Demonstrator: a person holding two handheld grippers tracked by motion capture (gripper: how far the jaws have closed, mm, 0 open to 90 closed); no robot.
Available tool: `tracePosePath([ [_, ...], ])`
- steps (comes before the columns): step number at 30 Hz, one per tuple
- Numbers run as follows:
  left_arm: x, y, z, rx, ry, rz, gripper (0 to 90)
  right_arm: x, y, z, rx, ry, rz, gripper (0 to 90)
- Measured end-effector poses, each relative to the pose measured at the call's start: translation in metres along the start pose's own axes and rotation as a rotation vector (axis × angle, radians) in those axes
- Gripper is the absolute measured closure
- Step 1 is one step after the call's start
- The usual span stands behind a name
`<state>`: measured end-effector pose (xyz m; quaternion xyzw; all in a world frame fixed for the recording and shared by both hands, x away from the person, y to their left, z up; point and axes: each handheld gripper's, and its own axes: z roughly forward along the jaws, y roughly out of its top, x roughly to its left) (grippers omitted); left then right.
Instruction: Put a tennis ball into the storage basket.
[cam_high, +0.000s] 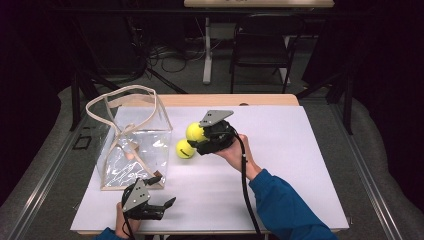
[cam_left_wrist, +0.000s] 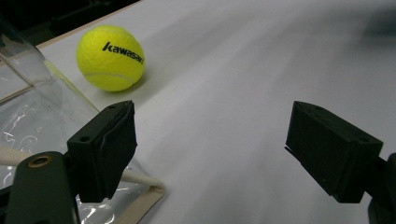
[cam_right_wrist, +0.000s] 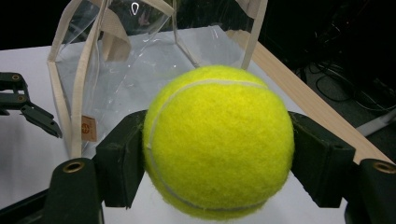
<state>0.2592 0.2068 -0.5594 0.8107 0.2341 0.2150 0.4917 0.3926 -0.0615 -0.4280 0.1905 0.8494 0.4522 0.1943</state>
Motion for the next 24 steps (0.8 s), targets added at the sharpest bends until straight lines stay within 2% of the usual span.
tracePosePath([
  [8, 0.0, 0.0, 0.0, 0.002, 0.001, 0.001, 16.1, -0.003, 0.007, 0.002, 0.008, 0.004, -0.002, 26.4],
  [9, 0.0, 0.0, 0.0, 0.002, 0.001, 0.001, 16.1, -0.004, 0.012, 0.004, 0.019, 0.004, -0.011, 26.4],
  [24, 0.0, 0.0, 0.0, -0.001, -0.003, -0.001, 16.1, -0.006, 0.02, 0.01, 0.044, 0.007, -0.03, 26.4],
])
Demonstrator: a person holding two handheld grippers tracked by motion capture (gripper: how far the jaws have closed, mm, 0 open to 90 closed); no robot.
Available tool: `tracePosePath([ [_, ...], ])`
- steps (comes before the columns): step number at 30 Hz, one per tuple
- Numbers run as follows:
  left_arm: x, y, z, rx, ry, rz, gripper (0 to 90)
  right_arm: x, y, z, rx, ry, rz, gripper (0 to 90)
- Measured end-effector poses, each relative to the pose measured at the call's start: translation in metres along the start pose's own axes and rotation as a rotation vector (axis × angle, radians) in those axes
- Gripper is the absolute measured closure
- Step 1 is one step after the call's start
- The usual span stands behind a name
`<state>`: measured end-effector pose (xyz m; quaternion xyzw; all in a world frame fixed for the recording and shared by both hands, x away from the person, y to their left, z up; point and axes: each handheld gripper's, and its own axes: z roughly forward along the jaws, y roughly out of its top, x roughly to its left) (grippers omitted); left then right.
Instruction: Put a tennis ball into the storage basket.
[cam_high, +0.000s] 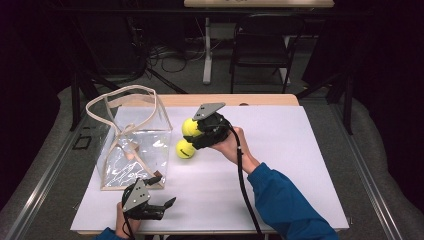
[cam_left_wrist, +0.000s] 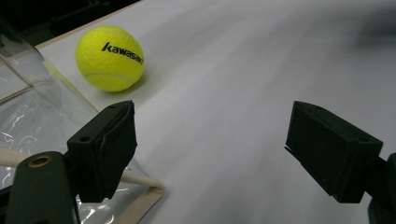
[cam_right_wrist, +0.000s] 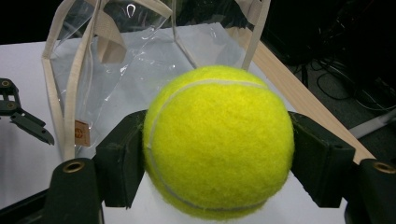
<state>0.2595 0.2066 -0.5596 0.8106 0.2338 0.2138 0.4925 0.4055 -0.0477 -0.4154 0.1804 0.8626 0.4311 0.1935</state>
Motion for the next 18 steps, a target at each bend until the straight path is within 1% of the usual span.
tracePosePath([
  [4, 0.0, 0.0, 0.0, 0.0, 0.0, 0.0, 16.1, -0.003, 0.004, 0.003, 0.01, 0.001, 0.002, 26.4],
  [10, 0.0, 0.0, 0.001, -0.003, -0.002, 0.0, 16.1, -0.006, 0.009, 0.008, 0.024, -0.001, -0.008, 26.4],
  [18, 0.0, 0.0, 0.0, -0.004, -0.003, -0.002, 16.1, -0.007, 0.018, 0.012, 0.022, 0.006, -0.014, 26.4],
])
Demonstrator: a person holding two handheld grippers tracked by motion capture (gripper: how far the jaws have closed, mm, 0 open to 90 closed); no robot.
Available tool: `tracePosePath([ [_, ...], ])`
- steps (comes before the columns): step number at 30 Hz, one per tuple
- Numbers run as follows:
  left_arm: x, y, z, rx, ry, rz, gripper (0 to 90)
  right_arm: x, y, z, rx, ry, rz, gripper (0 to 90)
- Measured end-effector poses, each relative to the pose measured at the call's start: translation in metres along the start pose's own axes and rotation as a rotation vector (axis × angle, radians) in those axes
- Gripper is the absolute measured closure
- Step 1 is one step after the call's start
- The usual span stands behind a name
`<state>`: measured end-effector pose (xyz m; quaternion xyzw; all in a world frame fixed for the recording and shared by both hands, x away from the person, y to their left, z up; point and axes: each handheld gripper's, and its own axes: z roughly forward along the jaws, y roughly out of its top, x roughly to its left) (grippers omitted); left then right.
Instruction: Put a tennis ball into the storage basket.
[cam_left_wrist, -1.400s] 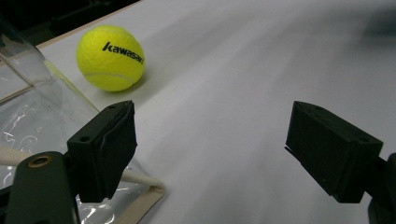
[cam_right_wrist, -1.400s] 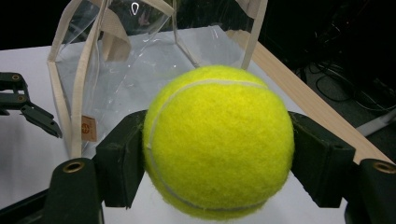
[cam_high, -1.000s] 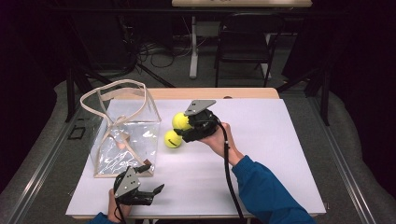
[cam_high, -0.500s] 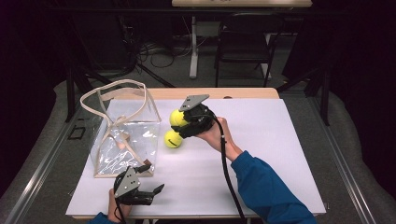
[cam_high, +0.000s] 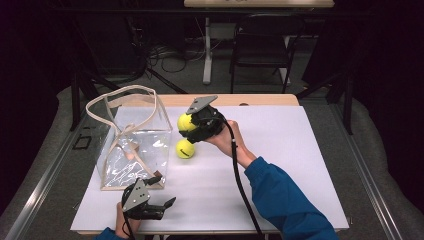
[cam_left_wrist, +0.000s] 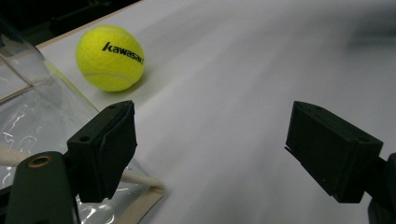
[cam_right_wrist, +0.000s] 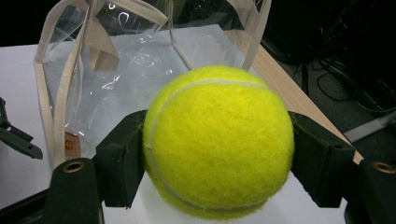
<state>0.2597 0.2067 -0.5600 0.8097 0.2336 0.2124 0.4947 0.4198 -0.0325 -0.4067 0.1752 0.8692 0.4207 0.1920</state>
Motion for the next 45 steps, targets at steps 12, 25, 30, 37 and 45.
tracePosePath([
  [12, 0.0, 0.0, 0.0, -0.002, 0.003, -0.001, 16.1, 0.002, 0.007, 0.008, 0.015, 0.004, -0.007, 26.4],
  [25, 0.0, 0.0, -0.001, 0.006, -0.007, -0.001, 16.1, 0.001, 0.022, 0.006, 0.001, -0.004, -0.027, 26.4],
  [30, 0.0, 0.0, -0.001, 0.004, -0.004, 0.001, 16.1, 0.001, 0.026, 0.007, -0.002, -0.001, -0.025, 26.4],
  [37, 0.001, 0.0, -0.001, 0.002, -0.006, 0.001, 16.1, 0.001, 0.029, 0.007, -0.003, -0.001, -0.031, 26.4],
  [45, 0.001, 0.0, -0.002, -0.003, -0.003, 0.0, 16.1, -0.001, 0.043, 0.007, -0.008, -0.002, -0.036, 26.4],
])
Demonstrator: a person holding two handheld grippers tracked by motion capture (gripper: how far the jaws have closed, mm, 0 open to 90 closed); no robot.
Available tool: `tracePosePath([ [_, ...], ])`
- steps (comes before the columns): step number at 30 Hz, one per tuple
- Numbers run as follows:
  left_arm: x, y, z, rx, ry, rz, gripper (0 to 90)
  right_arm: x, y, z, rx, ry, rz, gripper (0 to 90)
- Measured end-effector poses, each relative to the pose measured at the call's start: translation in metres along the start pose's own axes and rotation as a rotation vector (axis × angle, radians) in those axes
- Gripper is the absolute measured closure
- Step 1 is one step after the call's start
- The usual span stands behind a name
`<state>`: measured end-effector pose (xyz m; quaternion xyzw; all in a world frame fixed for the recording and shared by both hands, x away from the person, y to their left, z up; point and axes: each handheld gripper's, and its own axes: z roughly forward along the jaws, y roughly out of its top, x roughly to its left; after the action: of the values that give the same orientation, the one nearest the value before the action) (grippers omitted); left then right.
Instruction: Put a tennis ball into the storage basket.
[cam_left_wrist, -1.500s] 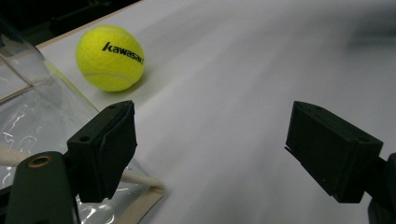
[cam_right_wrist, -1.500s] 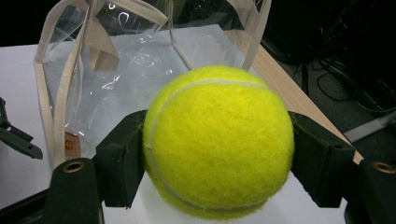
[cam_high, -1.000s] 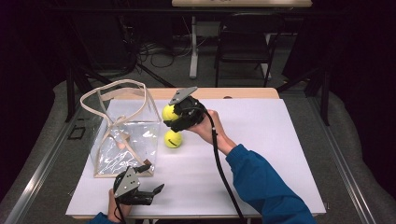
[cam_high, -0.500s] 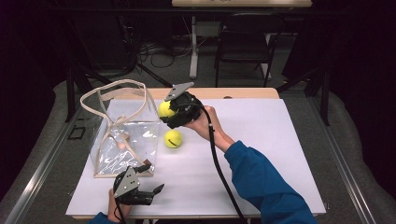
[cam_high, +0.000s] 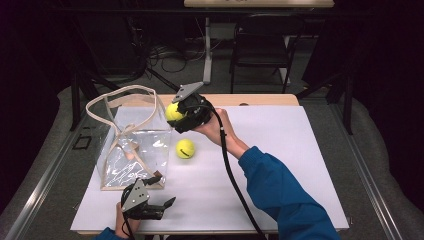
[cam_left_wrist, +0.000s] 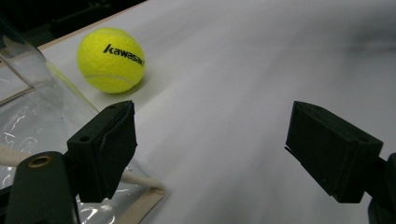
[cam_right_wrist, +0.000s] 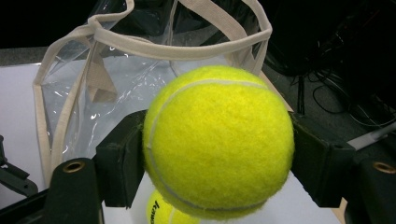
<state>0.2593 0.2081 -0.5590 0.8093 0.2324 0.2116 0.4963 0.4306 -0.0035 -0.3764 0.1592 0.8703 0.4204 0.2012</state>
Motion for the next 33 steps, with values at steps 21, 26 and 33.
tracePosePath([
  [21, 0.0, 0.0, 0.0, -0.006, 0.002, -0.004, 16.1, -0.012, 0.022, 0.003, -0.025, 0.036, 0.046, 26.5],
  [26, 0.001, 0.0, 0.0, -0.004, 0.0, -0.004, 16.1, -0.013, 0.027, 0.006, -0.023, 0.035, 0.048, 26.5],
  [33, 0.001, 0.0, 0.0, -0.006, -0.004, -0.006, 16.1, -0.015, 0.029, 0.01, -0.011, 0.033, 0.044, 26.5],
])
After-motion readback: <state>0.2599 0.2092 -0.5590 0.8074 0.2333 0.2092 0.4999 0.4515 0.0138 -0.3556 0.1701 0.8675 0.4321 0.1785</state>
